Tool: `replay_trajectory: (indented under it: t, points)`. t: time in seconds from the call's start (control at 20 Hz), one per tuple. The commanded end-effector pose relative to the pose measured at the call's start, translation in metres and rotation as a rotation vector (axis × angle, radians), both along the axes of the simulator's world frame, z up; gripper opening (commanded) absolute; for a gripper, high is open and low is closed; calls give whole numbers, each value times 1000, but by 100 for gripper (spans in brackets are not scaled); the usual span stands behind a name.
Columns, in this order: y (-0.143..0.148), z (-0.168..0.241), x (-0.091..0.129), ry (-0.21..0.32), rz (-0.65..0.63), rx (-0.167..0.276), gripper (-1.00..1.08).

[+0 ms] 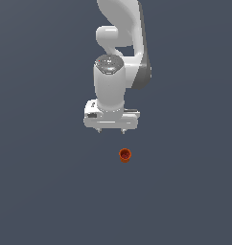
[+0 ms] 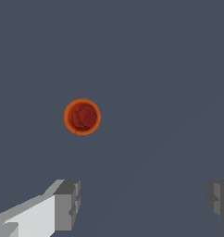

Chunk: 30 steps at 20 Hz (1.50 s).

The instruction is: Pick up the object and move it to a goal position.

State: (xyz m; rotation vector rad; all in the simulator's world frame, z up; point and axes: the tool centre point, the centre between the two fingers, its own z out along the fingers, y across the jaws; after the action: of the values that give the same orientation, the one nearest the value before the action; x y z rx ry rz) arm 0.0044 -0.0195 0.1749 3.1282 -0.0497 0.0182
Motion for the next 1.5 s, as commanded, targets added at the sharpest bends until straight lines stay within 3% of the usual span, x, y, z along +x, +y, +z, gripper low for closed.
replay_trajectory:
  t: [0.0,0.4,0.75,1.45]
  points:
    - [0,0,0,0,0,0,100]
    - [31,-3,-1,6,44,31,100]
    - [32,-3,0,6,37,32,100]
    - [42,-28,19,9,-169,33,100]
